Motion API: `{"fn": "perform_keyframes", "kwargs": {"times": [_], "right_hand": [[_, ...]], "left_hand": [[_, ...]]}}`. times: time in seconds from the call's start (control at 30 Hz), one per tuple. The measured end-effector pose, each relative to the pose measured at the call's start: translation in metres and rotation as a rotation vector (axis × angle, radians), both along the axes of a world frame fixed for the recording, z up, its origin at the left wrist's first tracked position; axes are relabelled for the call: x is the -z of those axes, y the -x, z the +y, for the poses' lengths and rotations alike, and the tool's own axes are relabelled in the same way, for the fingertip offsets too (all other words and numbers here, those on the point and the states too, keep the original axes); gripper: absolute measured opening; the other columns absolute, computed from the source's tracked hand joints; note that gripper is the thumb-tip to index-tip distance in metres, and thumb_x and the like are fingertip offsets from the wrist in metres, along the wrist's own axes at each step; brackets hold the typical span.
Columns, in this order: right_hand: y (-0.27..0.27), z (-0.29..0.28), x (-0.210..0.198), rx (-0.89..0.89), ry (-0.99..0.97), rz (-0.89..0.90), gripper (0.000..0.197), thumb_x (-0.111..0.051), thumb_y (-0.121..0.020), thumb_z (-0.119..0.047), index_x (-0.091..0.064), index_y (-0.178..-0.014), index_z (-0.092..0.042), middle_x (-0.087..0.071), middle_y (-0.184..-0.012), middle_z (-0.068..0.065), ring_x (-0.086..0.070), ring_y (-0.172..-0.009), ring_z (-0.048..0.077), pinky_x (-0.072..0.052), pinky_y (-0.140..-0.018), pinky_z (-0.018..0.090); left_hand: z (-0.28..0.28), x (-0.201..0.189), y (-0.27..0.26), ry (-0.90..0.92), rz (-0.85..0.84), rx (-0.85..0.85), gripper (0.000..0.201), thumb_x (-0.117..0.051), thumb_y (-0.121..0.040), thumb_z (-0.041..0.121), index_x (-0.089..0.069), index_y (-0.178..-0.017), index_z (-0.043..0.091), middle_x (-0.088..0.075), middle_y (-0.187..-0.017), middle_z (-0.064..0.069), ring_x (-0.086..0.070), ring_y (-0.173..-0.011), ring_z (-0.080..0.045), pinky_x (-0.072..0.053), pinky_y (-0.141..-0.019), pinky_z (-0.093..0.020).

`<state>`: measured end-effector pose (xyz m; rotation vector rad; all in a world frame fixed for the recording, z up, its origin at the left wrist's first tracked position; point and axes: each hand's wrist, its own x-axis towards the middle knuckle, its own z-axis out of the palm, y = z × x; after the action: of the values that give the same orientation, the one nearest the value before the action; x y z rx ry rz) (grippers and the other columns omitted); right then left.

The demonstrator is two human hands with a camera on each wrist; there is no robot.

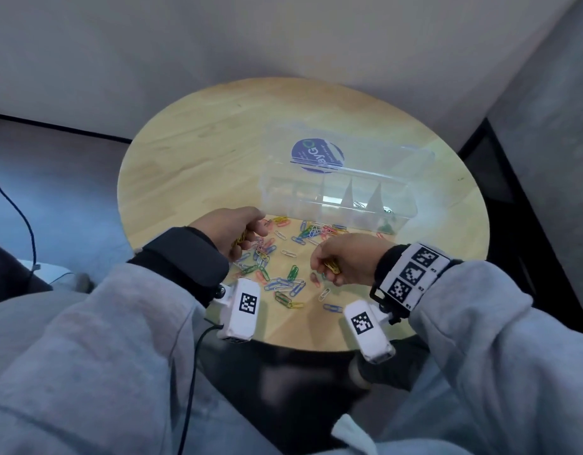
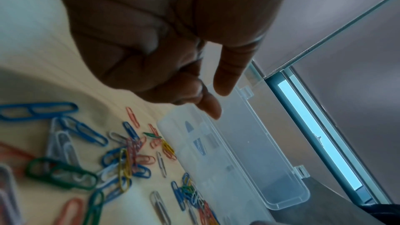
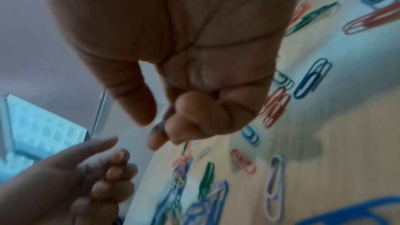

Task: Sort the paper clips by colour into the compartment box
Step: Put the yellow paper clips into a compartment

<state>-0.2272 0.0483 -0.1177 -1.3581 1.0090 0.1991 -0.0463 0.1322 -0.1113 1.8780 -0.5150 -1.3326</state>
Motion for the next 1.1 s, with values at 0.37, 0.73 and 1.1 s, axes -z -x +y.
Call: {"fn": "perform_keyframes", "kwargs": {"times": [0.37, 0.73, 1.1], "right_hand": [[-0.019, 0.029, 0.01, -0.785, 0.741, 0.331, 0.021, -0.071, -0.077, -0.03, -0.06, -0.093, -0.023, -0.048, -0.076, -0.011, -0.048, -0.075, 0.013, -0.037, -0.061, 0.025], [-0.015, 0.0, -0.005, -0.606, 0.701, 0.244, 0.012, -0.067, -0.074, -0.014, -0.059, -0.068, -0.02, -0.057, -0.068, -0.007, -0.045, -0.053, 0.004, -0.037, -0.043, 0.01], [-0.013, -0.056, -0.043, 0.309, 0.088, -0.269, 0.024, -0.041, -0.089, 0.009, -0.059, -0.086, -0.006, -0.045, -0.059, 0.002, -0.043, -0.045, 0.008, -0.036, -0.04, 0.015]], "left_hand": [[-0.009, 0.002, 0.004, 0.095, 0.196, -0.078, 0.011, -0.049, -0.091, 0.012, -0.055, -0.097, 0.004, -0.048, -0.069, -0.005, -0.055, -0.035, -0.006, -0.043, -0.038, -0.013], [-0.024, 0.001, -0.003, 0.222, 0.409, -0.187, 0.025, -0.037, -0.091, 0.014, -0.059, -0.088, 0.005, -0.056, -0.089, -0.013, -0.058, -0.079, -0.021, -0.052, -0.072, -0.028], [-0.062, -0.012, -0.006, 0.399, 0.575, -0.315, 0.031, -0.03, -0.092, 0.02, -0.056, -0.091, 0.003, -0.053, -0.09, -0.013, -0.055, -0.083, -0.022, -0.047, -0.081, -0.028]]}}
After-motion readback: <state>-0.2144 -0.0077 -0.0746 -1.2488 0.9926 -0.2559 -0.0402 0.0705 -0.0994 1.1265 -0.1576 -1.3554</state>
